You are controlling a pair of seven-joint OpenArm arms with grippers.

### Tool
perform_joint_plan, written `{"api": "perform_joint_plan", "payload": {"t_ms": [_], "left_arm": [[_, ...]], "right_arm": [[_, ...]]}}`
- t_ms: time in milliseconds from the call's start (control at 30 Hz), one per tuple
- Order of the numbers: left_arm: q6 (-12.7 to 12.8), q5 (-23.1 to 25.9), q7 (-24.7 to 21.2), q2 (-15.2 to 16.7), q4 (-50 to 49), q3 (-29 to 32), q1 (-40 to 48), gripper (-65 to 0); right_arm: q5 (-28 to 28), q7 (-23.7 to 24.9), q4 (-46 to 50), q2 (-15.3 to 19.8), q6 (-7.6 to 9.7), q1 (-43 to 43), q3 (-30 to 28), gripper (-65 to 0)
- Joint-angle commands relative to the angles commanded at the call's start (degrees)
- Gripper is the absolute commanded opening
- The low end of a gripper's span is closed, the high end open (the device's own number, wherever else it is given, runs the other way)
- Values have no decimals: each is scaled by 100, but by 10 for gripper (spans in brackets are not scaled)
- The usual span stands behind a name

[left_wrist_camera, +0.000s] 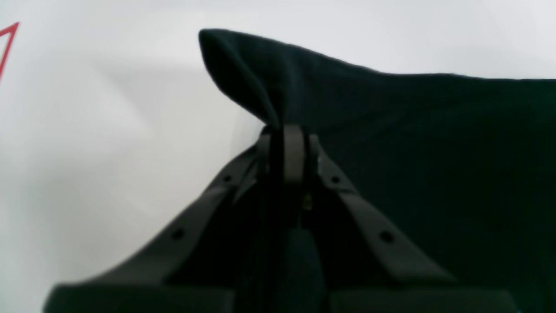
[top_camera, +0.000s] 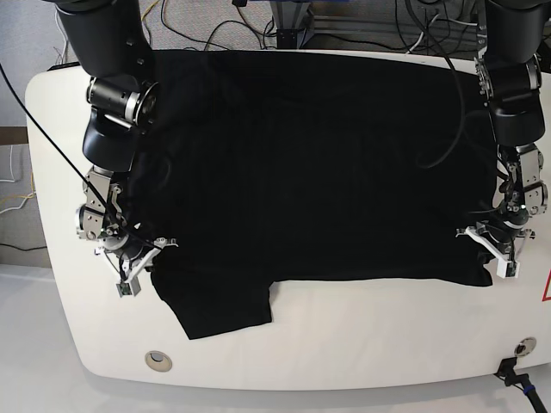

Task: Fold the T-shirt properly
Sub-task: 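Lift the grasped side edges and fold them toward the collar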

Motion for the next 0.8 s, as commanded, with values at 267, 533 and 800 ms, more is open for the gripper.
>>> {"api": "perform_joint_plan", "payload": {"t_ms": [267,533,800], "left_arm": [[0,-9,149,-123,1451,0,826,-650],[-132,-9,484,-246,2391,-624,1609,-650],[-835,-9,1134,-202,3165,-1187,2752,-650]], "right_arm": [[0,-1363,2154,-202,422,-826,-9,-650],[0,-2198,3455,-202,453,-1688,0,-650],[0,-2646,4308,-281,453,-2646,-18,-650]]}}
